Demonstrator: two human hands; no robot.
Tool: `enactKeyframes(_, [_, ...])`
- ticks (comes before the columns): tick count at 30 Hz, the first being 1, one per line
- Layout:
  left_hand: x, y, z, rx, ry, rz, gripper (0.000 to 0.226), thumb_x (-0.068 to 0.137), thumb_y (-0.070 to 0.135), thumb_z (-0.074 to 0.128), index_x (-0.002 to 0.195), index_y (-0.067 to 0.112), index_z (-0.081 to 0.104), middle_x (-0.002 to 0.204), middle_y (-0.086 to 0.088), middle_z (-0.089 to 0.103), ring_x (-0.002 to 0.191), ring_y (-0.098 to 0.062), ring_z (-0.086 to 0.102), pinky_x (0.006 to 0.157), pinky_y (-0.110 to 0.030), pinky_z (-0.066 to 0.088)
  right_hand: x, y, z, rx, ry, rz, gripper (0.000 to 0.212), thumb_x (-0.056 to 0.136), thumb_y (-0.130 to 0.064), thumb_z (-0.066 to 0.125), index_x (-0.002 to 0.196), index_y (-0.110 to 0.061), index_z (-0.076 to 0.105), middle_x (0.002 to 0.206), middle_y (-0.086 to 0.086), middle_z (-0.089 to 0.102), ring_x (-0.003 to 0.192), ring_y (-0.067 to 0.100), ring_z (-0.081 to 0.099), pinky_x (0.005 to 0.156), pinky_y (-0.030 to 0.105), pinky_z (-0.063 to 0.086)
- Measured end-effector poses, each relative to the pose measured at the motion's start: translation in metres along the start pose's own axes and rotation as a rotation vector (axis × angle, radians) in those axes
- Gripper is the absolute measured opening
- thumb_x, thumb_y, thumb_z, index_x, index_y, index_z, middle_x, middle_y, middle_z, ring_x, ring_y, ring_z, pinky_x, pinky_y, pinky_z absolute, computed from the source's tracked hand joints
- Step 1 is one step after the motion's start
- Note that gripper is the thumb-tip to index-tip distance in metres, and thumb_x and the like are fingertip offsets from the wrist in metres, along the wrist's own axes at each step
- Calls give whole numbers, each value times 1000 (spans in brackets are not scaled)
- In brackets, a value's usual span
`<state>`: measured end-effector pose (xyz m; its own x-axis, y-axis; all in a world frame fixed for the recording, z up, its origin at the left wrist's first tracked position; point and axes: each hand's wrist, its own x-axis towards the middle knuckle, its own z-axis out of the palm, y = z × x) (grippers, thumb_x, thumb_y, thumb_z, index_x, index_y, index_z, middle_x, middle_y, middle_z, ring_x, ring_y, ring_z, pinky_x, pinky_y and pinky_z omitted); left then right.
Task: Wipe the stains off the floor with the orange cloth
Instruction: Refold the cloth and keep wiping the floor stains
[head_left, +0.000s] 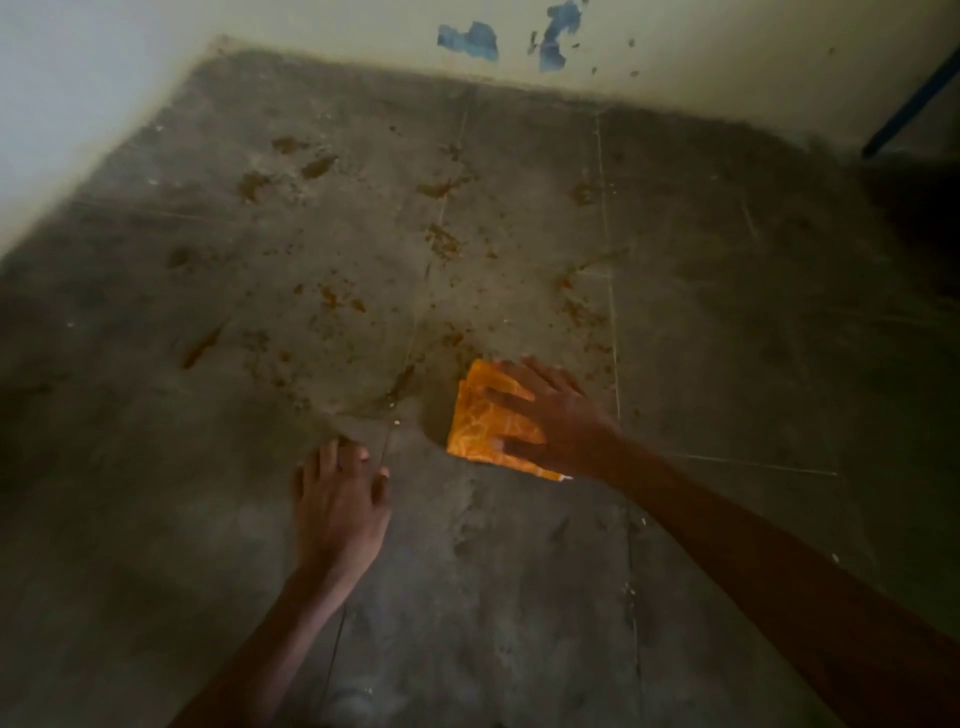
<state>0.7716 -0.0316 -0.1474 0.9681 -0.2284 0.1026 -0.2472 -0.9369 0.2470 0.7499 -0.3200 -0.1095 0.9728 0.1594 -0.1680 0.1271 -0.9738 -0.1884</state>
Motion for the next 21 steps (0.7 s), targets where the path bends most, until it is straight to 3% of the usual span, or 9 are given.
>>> enactKeyframes(3, [-10,-35,6,88,-96,24,54,83,59,44,118,20,54,123,-8,51,117,-31,48,101,-51,38,52,12,38,-62,-78,62,85,78,-89,3,153,-49,5,168,-5,3,155,32,3,120,63,9])
enactKeyframes(6, [-24,-55,6,-54,-156,-38,66,85,62,31,138,26,43,148,-8,39,140,-33,31,112,-56,26,88,-11,51,122,108,426,77,88,-79,20,156,-43,14,168,-5,5,154,33,0,122,61,-1])
enactKeyframes(7, [-31,-58,7,-93,-161,-50,65,86,61,29,141,27,40,154,-6,33,144,-32,25,114,-57,22,92,-32,54,134,137,461,78,88,-79,21,156,-41,16,168,-3,6,154,34,1,121,60,-2])
enactKeyframes(10, [-39,-53,13,-145,-145,-47,70,88,64,26,148,28,32,161,-2,21,149,-28,12,118,-55,13,39,-89,75,61,56,207,86,82,-84,30,155,-41,14,168,-3,7,154,33,6,121,62,9])
enactKeyframes(12, [-39,-48,14,-145,-137,-86,82,83,74,26,151,26,26,163,-1,14,150,-25,5,120,-52,4,-26,-84,83,44,74,107,87,79,-84,37,154,-41,25,166,-4,19,151,32,23,118,59,22])
enactKeyframes(15, [-43,-41,17,-157,-157,-109,97,74,83,28,153,27,20,164,1,6,151,-21,-3,120,-50,-4,-58,-6,83,-29,231,377,79,86,-77,34,152,-34,37,161,3,33,141,36,40,113,53,31])
enactKeyframes(18, [-42,-42,16,-188,-148,-126,99,71,84,33,152,28,20,164,2,8,151,-19,-4,120,-49,-6,2,23,59,82,208,774,87,85,-80,17,157,-33,20,167,5,15,151,38,19,120,57,18])
enactKeyframes(19, [-40,-41,17,-186,-132,-130,98,71,83,36,151,28,22,163,2,10,151,-19,-3,120,-49,-6,26,6,59,109,181,780,88,85,-81,17,158,-32,14,168,4,7,152,37,11,121,57,14])
enactKeyframes(21, [-39,-35,19,-190,-102,-158,94,73,78,40,149,24,28,162,0,16,151,-20,2,119,-50,-5,44,-43,67,98,121,562,88,87,-81,24,159,-34,8,168,3,1,154,34,3,122,53,8])
